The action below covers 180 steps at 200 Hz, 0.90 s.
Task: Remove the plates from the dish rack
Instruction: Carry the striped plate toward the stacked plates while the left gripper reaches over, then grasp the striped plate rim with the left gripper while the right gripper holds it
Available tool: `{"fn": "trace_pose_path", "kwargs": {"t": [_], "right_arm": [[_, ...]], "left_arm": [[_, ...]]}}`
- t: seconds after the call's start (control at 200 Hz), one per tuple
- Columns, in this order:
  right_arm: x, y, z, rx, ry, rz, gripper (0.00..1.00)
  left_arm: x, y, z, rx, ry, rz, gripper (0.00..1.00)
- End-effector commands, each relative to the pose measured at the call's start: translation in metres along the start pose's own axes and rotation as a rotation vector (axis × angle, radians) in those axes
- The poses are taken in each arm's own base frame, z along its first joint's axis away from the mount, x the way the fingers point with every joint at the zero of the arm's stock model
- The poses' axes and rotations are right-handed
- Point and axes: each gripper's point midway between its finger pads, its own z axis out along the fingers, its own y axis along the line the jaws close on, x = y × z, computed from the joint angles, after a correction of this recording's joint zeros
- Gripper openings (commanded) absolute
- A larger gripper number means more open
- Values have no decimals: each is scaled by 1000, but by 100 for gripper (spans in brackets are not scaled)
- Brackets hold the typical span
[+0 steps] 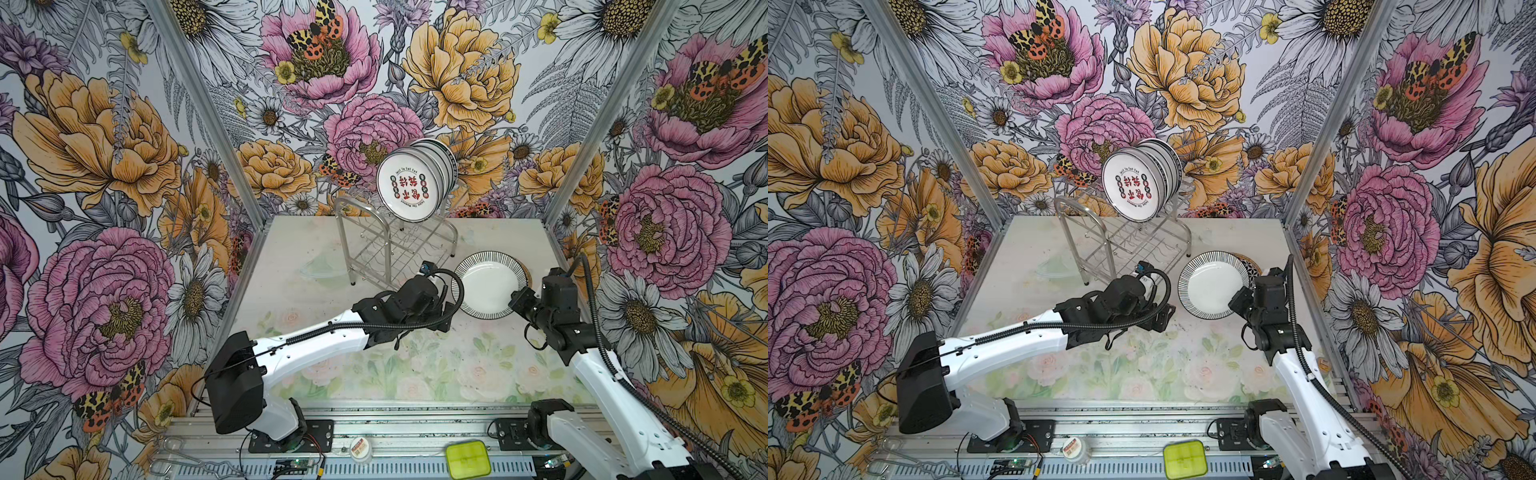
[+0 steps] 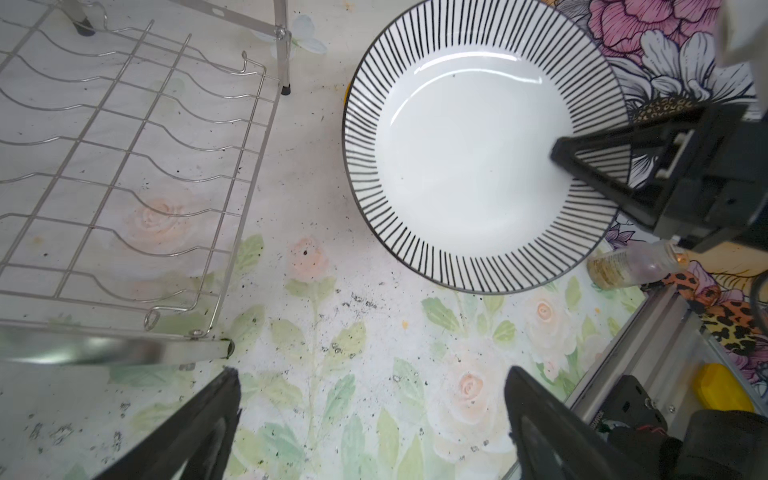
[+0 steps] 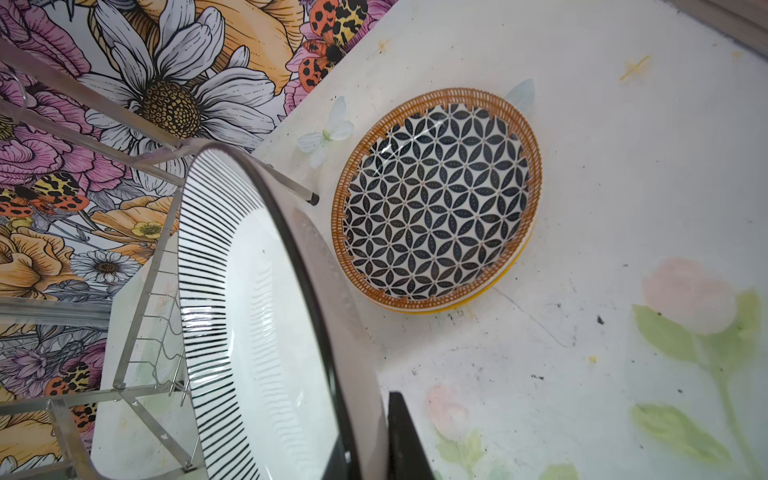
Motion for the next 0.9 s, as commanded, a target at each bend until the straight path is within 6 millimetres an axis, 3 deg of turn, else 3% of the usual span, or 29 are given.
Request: {"fn": "trace_pose_path", "kwargs": {"t": [0.0,0.22,0.495,0.505,0.54,0.896], "right_arm": [[-35,42,-21,-231,-117,40,0],[-36,30,-20,-288,-106,106,0],[-38,32,-20,-350,-95,140,0],[-38,32,-20,-353,-94,143,0],[-36,32,-19,-362,-90,147,0],[-34,30,-21,-399,-110,151,0]], "left_arm": [[-14,-13,12,77,6,-11,99],[-14,-31,40,90,52,-24,99],[-18,-36,68,98,77,-50,97],[-10,-33,77,88,99,-48,97],[-8,-33,83,88,107,-49,97],[-25,-34,99,154,79,-131,82]]}}
